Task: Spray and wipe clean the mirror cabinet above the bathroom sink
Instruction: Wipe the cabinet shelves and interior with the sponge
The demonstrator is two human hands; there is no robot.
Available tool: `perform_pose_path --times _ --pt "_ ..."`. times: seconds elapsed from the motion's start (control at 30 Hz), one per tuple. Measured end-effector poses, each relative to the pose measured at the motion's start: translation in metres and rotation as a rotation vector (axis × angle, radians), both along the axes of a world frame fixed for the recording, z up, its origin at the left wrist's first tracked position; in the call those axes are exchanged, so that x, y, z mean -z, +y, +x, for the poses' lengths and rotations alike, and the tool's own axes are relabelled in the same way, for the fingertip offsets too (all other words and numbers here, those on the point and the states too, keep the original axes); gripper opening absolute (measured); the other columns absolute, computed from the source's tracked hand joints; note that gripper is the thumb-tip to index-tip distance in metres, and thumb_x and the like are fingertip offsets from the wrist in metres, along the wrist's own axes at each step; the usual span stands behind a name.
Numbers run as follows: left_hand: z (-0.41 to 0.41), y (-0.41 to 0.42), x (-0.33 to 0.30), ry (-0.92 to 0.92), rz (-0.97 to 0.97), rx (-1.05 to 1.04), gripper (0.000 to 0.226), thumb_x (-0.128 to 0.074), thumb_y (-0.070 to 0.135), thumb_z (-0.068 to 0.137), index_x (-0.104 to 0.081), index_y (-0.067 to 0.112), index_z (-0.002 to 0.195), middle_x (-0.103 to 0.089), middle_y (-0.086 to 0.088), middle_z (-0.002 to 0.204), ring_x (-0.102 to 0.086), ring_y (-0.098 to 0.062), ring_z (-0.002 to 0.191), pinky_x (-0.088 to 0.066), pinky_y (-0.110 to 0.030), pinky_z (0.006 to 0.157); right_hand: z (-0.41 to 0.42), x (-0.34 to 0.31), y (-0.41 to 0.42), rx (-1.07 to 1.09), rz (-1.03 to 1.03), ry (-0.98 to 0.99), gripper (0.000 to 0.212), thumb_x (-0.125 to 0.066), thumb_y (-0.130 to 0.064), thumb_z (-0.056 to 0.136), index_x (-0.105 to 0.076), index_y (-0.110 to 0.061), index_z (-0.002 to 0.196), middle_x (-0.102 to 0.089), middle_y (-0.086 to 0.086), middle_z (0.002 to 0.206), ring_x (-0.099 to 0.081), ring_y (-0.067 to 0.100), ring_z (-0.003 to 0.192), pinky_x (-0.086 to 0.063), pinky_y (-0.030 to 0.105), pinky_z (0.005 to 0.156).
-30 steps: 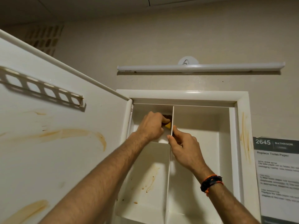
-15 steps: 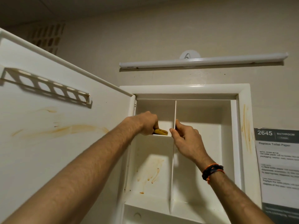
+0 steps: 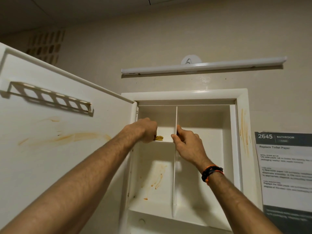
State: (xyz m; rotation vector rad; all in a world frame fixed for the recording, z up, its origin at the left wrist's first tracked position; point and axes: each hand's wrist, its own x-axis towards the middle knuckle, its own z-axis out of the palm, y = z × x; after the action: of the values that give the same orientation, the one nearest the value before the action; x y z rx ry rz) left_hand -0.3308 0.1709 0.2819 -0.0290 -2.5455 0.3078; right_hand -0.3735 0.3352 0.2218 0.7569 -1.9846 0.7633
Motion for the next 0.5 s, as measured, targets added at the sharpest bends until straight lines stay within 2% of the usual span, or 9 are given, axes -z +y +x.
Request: perform_pose_path --times 0.13,0.23,0.33,0.43,0.5 --pt "0.009 0.017 0.000 0.009 0.022 0.113 0.027 -0.054 0.008 0.092 -0.074 0.017 0.109 -0.065 -0.003 0.090 -0.058 -0.020 0.081 -0.049 -0.030 0.067 -0.001 -0.001 0.001 0.015 -0.012 -0.003 0.025 -0.048 -0.033 0.099 -0.043 -0.020 0.078 -0.054 -0.001 0.063 -0.051 0.020 0.064 -0.036 0.030 0.057" --pt "0.015 0.026 0.007 0.068 0.026 0.159 0.033 -0.053 0.007 0.091 -0.073 0.024 0.111 -0.060 0.002 0.082 -0.050 -0.016 0.070 -0.036 -0.025 0.058 0.000 -0.001 0.001 0.009 -0.015 -0.019 0.026 -0.048 -0.033 0.099 -0.044 -0.018 0.079 -0.058 0.003 0.065 -0.053 0.022 0.065 -0.040 0.031 0.057" --pt "0.022 0.023 0.019 0.134 0.044 0.199 0.039 -0.051 0.004 0.091 -0.071 0.023 0.117 -0.070 -0.003 0.098 -0.055 -0.018 0.077 -0.043 -0.029 0.067 0.001 -0.001 0.002 0.006 -0.013 -0.018 0.026 -0.048 -0.034 0.099 -0.046 -0.016 0.079 -0.061 0.006 0.067 -0.056 0.025 0.068 -0.045 0.034 0.063" --pt "0.033 0.015 0.030 0.195 0.045 0.232 0.048 -0.050 0.000 0.088 -0.067 0.025 0.124 -0.072 -0.004 0.107 -0.062 -0.020 0.088 -0.054 -0.034 0.078 0.001 -0.001 0.001 0.015 -0.014 -0.010 0.025 -0.048 -0.034 0.099 -0.045 -0.018 0.080 -0.060 0.005 0.066 -0.053 0.023 0.066 -0.041 0.032 0.059" --pt "0.041 0.011 0.037 0.251 0.048 0.249 0.050 -0.050 -0.001 0.086 -0.066 0.026 0.125 -0.072 -0.003 0.110 -0.063 -0.019 0.089 -0.055 -0.034 0.083 0.002 -0.001 0.001 0.011 -0.026 -0.018 0.024 -0.048 -0.034 0.099 -0.046 -0.018 0.081 -0.060 0.005 0.067 -0.053 0.022 0.066 -0.038 0.030 0.057"
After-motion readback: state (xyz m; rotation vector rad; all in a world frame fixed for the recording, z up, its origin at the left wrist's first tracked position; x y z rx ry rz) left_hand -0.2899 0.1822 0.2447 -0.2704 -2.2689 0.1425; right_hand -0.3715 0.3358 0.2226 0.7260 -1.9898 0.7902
